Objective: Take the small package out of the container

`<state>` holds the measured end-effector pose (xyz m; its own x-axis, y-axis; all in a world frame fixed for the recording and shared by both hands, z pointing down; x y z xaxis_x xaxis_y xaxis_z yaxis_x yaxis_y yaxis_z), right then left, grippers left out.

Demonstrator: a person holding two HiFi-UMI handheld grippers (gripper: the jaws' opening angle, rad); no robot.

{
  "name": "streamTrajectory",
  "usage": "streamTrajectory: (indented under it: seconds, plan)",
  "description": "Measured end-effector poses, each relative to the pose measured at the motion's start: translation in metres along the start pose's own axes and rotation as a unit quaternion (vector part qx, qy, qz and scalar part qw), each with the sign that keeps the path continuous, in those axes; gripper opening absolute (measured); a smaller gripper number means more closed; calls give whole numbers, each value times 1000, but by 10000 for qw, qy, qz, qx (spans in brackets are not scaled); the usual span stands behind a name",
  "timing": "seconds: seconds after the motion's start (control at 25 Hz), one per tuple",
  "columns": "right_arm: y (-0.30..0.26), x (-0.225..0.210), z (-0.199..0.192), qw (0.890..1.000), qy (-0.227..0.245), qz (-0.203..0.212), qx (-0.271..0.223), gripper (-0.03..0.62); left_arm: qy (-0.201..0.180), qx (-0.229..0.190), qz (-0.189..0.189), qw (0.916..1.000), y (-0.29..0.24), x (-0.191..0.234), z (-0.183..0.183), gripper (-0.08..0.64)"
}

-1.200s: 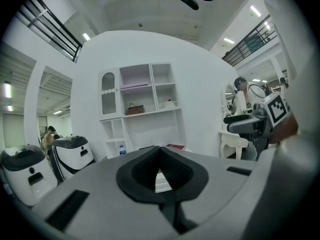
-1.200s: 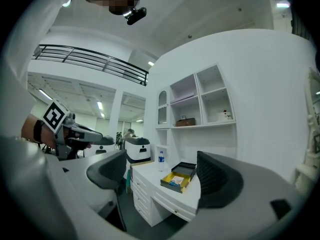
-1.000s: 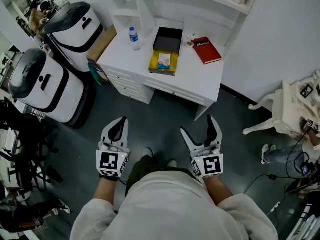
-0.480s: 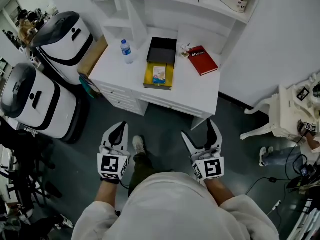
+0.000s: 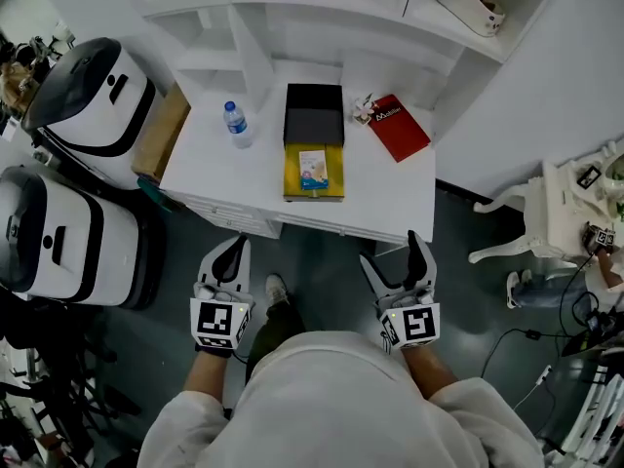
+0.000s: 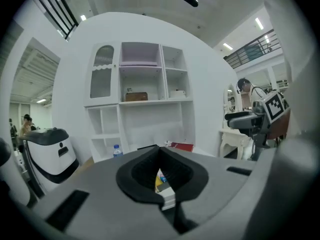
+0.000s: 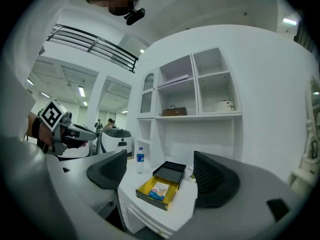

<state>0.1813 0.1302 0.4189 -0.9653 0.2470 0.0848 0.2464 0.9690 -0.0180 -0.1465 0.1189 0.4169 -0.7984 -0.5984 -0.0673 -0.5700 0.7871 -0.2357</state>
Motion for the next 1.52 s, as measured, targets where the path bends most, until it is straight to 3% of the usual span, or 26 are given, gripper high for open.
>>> streamTrajectory:
  seconds: [0.32,0.56,0.84,1.12,1.52]
  plan:
    - [-97,45,-7,9976,28,-524,443,417,100,15,-391,9992,-32,108,-3,8]
    - [-149,72,-11,9948,121,-836,562,417,176,64,-648,9977,-50,159,-12,8]
    - [-174,74,-18,9940,120,-847,679,417,236,150,-702,9971,-63,166,-14,8]
    - [-200,68,-41,9944,211,-608,841,417,285,202,-323,9989,-66,165,-14,8]
    - [-254,65,-97,9868,171,-285,1585,417,452,423,98,9980,-70,157,-15,8]
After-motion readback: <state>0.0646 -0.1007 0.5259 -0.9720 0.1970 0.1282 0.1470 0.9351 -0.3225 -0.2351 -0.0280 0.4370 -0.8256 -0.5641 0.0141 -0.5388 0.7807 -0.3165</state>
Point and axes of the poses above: the fingertips, and each gripper's own axes: y backward along the fingers, x to its left, z out of its top, the point moved 9 cm from there along y, backward along the fingers, and after that the axes turned 11 degrees about -z, right-handed, at the moved point
